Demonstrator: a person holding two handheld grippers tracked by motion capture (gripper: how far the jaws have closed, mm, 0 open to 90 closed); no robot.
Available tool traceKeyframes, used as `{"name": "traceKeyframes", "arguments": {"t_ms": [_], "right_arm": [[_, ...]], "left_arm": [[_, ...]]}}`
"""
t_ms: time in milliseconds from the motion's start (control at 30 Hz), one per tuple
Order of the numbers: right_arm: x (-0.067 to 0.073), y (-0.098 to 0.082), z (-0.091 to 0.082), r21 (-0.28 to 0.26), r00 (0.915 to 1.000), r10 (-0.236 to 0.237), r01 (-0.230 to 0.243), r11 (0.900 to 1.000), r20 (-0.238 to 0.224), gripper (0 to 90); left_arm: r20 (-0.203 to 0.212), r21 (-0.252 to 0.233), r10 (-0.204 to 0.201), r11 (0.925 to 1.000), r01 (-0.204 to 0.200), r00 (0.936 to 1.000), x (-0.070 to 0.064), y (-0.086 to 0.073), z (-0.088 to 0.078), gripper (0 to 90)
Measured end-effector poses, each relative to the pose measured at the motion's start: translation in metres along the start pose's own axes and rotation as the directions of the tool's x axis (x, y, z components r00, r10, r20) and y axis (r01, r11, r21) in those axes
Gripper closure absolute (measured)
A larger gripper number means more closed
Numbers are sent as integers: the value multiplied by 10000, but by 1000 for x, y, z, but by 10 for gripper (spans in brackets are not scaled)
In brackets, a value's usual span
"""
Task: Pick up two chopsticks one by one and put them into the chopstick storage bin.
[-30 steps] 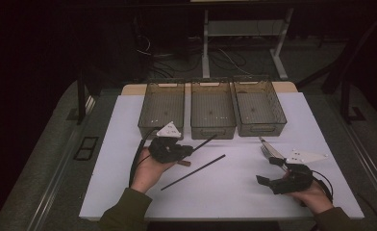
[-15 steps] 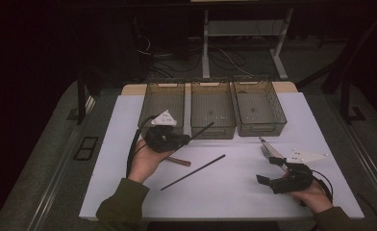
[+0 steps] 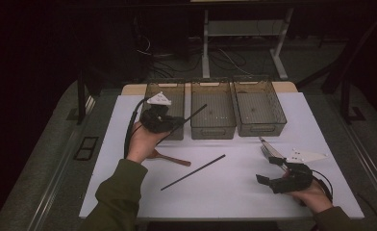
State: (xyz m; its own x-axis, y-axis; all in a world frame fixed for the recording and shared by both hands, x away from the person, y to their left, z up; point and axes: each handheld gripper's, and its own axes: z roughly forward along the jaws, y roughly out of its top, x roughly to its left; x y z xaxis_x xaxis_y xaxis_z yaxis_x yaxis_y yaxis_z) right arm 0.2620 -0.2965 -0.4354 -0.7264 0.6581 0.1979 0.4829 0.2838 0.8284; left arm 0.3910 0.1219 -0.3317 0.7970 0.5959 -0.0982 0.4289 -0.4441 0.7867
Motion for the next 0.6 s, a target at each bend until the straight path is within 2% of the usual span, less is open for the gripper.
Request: {"name": "traceKeyframes", "arguments": {"t_ms": [333, 467, 500, 600], "right_arm": [[0, 0, -1, -64, 10000, 88, -88, 9999, -11, 85], [0, 1, -1, -94, 9999, 96, -96, 9999, -33, 85], [0, 0, -1, -106, 10000, 75, -76, 9999, -42, 85], [0, 1, -2, -128, 9999, 90, -91, 9999, -65, 85]], "left_arm": [[-602, 60, -338, 9994, 342, 9976, 36, 24, 0, 857], [-989, -2, -687, 9976, 690, 9927, 52, 33, 4, 857], [-1103, 79, -638, 9979, 650, 9919, 57, 35, 4, 857], [-1293, -97, -995, 9950, 991, 9866, 71, 38, 7, 857]]}}
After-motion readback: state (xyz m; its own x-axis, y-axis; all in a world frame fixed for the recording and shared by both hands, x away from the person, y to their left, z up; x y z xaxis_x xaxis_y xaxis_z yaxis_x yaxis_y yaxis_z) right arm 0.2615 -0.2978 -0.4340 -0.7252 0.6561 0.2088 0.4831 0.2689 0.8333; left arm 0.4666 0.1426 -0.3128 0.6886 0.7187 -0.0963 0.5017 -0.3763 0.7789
